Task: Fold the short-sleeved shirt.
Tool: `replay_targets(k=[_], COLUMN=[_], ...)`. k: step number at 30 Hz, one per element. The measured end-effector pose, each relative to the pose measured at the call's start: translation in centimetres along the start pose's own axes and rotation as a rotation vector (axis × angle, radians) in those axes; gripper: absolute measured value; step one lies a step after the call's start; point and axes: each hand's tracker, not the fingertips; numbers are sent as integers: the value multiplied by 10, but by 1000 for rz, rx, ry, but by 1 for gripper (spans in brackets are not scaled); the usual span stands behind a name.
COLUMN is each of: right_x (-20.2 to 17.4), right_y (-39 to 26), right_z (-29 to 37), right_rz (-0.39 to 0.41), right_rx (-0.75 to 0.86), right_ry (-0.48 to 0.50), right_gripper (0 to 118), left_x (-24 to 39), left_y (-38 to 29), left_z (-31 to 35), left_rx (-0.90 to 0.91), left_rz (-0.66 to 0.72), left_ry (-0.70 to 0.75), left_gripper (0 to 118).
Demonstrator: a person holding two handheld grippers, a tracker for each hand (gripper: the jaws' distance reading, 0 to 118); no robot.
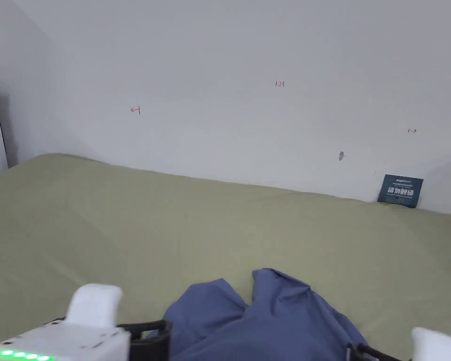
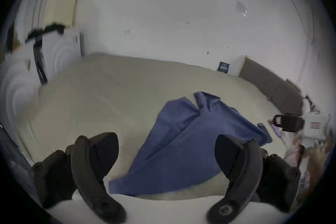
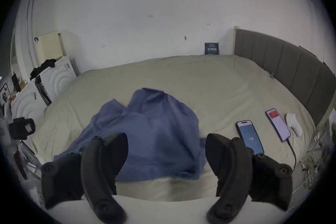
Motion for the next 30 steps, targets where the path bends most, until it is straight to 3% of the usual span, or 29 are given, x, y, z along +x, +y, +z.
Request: replay_targets(k=[1, 2, 3, 4, 5, 6, 14, 19, 26, 27, 28, 29, 30], right_x=[-8, -18, -27, -32, -37, -42, -45, -43, -27, -23, -19, -16, -13], right_y=[-2, -5, -8, -13, -19, -26, -87, -88, -65, -62, -59, -57, -54], right_z=[5, 12, 19, 25, 30, 35, 55, 52, 51, 51, 49, 47, 45], right_rz=[19, 54, 85, 106, 128, 151, 128, 107, 70, 60, 50, 41, 28], right_rx=[13, 34, 45, 59, 62, 53, -4, -38, -6, -4, -3, -3, -10], right_ry=[-12, -32, -42, -45, -49, -66, 1, 31, 37, 37, 34, 29, 30], right_gripper=[82, 64, 64, 56, 25, 6, 5, 5, 5, 5, 5, 5, 5], left_x=[16, 34, 53, 66, 80, 91, 113, 100, 1, -23, -42, -65, -86], left_y=[0, -3, -8, -13, -21, -32, -108, -111, -72, -64, -60, -57, -56], left_z=[0, 2, 6, 7, 7, 9, 20, 21, 22, 20, 20, 20, 18], left_rx=[19, 40, 59, 60, 48, 43, -116, -147, -116, -127, -139, -133, -133], left_rz=[-13, -19, -41, -63, -92, -100, -46, -24, 29, 77, 96, 106, 128], left_ry=[16, 9, 10, 15, 37, 80, 19, 25, 34, 3, -22, -18, -20], left_gripper=[92, 67, 67, 57, 21, 0, 0, 0, 0, 6, 24, 73, 105])
